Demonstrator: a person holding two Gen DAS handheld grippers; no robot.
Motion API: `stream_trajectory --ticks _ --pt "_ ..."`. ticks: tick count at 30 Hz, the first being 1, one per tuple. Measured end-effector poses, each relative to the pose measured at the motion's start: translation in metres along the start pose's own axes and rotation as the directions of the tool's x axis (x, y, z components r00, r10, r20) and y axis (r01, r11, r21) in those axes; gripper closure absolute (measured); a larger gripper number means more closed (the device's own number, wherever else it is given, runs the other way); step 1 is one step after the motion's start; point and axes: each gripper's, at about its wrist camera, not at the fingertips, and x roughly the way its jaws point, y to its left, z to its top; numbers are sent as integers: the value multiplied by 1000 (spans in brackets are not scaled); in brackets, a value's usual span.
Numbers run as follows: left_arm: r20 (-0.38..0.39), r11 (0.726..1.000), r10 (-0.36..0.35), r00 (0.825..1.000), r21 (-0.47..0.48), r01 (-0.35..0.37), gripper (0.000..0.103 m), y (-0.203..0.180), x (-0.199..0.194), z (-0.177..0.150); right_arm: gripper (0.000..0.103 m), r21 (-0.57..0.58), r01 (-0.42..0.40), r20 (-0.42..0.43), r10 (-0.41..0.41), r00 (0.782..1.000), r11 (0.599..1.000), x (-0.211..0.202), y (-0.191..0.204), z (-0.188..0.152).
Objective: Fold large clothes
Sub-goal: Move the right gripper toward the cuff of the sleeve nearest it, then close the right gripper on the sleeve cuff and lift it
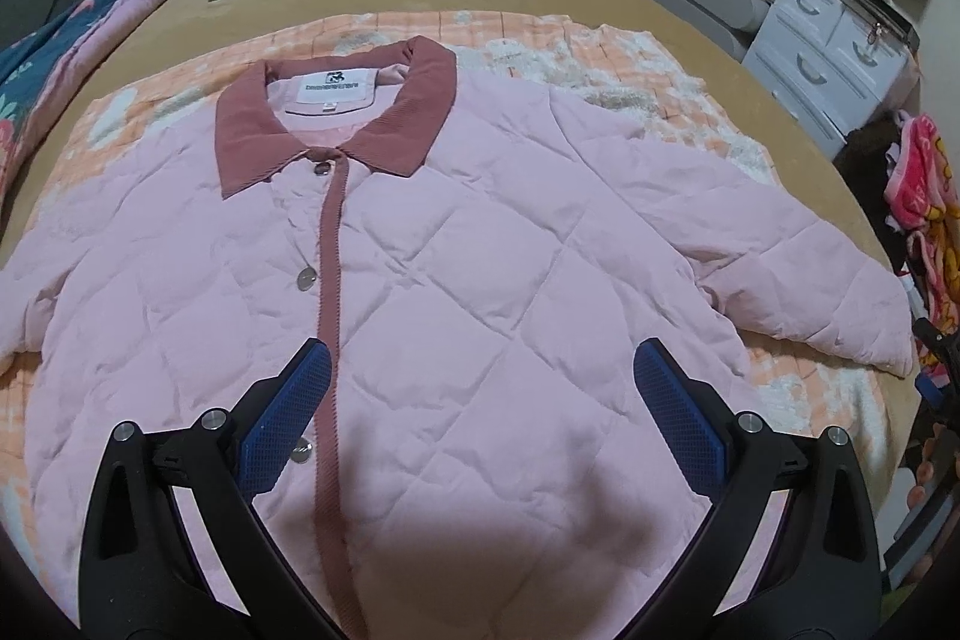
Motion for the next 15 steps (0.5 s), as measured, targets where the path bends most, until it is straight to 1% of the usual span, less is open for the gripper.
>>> stream_trajectory --ticks 3,7,11,15 --pt "-4 1000 6 1000 2 -6 8 -3 5 1 4 62 14 -20 -13 1000 998 13 -21 2" --pt "1 1000 10 1000 6 -10 8 -6 13 3 4 110 34 -45 -29 999 993 30 -38 5" --pt "-7 1000 5 1000 7 -5 8 -7 23 5 4 148 62 -52 -54 997 987 44 -52 10" --pt "-15 1000 5 1000 3 -4 8 -5 31 9 4 210 62 -46 -54 997 976 58 -69 18"
